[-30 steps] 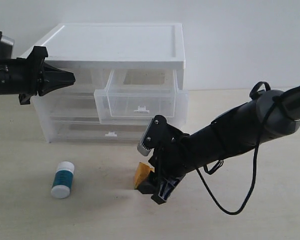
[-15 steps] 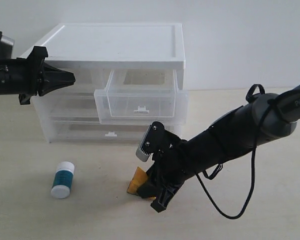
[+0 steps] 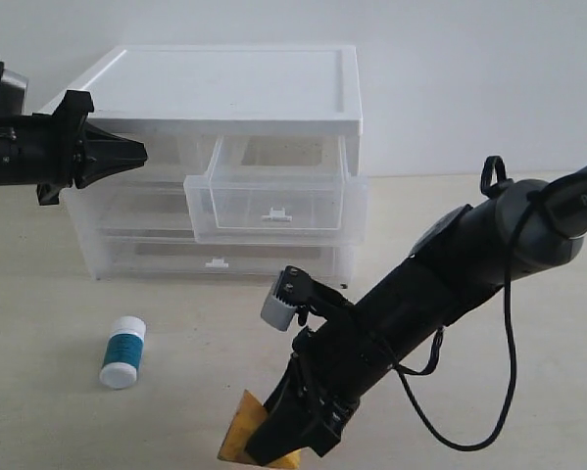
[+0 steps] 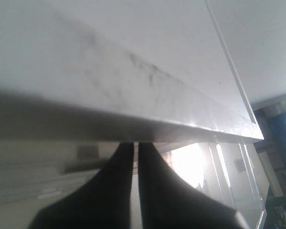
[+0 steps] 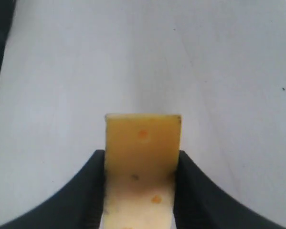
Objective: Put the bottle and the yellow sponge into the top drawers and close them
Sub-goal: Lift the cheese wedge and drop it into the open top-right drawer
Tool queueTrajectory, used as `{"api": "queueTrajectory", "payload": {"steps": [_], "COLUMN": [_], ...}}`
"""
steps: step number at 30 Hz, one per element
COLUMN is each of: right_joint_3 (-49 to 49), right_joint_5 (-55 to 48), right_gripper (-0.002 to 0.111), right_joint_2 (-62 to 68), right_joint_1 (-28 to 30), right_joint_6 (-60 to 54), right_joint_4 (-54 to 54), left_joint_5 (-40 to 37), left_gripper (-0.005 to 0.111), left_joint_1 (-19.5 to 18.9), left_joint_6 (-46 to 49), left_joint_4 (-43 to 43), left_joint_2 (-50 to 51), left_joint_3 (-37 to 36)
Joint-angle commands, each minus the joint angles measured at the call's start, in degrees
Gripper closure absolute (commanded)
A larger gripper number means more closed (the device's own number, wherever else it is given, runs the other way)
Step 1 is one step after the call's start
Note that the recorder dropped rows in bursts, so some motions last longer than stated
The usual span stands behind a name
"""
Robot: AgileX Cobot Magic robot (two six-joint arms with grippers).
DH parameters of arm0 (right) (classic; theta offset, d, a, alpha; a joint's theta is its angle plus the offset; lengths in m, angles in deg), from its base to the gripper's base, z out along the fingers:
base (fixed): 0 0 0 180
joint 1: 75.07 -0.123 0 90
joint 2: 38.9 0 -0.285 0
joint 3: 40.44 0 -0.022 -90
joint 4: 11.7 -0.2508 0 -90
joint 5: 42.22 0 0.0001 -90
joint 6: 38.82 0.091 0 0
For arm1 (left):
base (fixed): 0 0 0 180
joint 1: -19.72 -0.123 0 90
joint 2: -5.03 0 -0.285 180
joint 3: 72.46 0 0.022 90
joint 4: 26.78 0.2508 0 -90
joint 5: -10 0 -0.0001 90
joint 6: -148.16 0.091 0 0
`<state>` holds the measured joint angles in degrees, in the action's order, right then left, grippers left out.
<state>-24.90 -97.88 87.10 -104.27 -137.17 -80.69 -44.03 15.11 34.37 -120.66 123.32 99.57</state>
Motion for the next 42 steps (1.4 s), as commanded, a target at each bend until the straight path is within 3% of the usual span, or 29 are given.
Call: {"api": "queueTrajectory", "payload": {"steps": [1,7,13,16,20,29,42], "right_joint_3": [0.1,-0.8,-3.4,-6.1,-9.3,-11.4,-17.7], "right_joint_5": [-3.3,-13.5,-14.1,-8.2,7.7,32.2,37.8], "right_gripper": [0.108,0.108,0.108,0.108,0.108,0.108,0.108], "right_joint_2": [-1.7,-7.9,-17.5,-22.4,-26.4,-24.7,-14.2], "right_joint_1": [0.0,0.0,0.0,0.0,0.0,0.0,0.0], "right_joint_6": [1.4,1.4,4.1,7.2,11.9,8.7,8.3], "right_joint_4": [-0.2,-5.8,-14.6,-16.0,-15.8,-16.3,-16.5], "left_joint_5": [1.0,1.0,0.7,0.0,-0.2,-0.2,-0.5], "left_gripper": [0.103,0.103,0.103,0.103,0.103,0.103,0.103], "left_joint_1": [-0.2,-0.2,-0.2,-0.2,-0.2,-0.2,-0.2], "left_joint_6": [-0.2,-0.9,-0.9,-0.9,-0.9,-0.9,-0.9], "left_joint_4": [-1.4,-1.6,-1.6,-1.6,-1.5,-1.6,-1.3], "left_joint_2": [0.1,0.1,0.1,0.1,0.1,0.1,0.1], "left_joint_3": [0.7,0.7,0.7,0.7,0.7,0.7,0.7]}}
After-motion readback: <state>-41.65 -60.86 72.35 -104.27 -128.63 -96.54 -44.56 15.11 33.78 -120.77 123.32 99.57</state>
